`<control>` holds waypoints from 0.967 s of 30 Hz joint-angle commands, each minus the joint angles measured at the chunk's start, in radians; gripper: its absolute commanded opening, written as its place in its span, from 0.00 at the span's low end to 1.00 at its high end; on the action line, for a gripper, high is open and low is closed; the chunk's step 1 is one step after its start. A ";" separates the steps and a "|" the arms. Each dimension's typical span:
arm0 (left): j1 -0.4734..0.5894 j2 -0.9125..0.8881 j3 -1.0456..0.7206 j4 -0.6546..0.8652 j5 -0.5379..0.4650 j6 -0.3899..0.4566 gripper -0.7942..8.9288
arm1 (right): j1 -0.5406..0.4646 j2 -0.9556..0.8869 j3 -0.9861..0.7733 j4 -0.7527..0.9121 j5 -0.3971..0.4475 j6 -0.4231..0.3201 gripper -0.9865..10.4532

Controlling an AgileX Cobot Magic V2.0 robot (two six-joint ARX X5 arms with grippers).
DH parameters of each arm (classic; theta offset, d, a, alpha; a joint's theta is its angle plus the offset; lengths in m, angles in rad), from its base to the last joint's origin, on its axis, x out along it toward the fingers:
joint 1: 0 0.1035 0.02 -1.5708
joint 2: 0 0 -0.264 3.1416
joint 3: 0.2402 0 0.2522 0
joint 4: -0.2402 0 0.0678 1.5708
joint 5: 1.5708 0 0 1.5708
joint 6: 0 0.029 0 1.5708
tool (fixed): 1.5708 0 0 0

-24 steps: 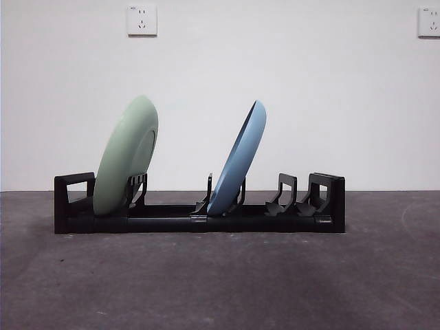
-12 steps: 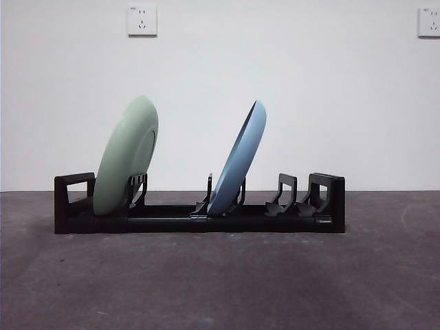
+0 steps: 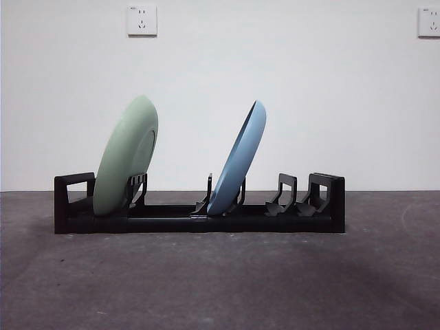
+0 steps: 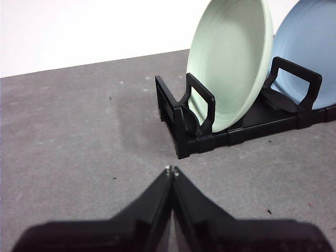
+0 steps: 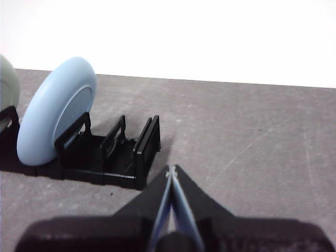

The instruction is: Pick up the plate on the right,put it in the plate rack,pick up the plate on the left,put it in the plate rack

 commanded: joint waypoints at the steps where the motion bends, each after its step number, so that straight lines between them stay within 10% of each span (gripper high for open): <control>1: 0.003 -0.003 -0.016 0.005 0.000 -0.010 0.08 | 0.001 -0.045 -0.086 0.039 -0.001 0.003 0.09; 29: 0.003 -0.003 -0.016 0.006 0.000 -0.010 0.08 | 0.004 -0.154 -0.268 0.050 0.009 0.097 0.09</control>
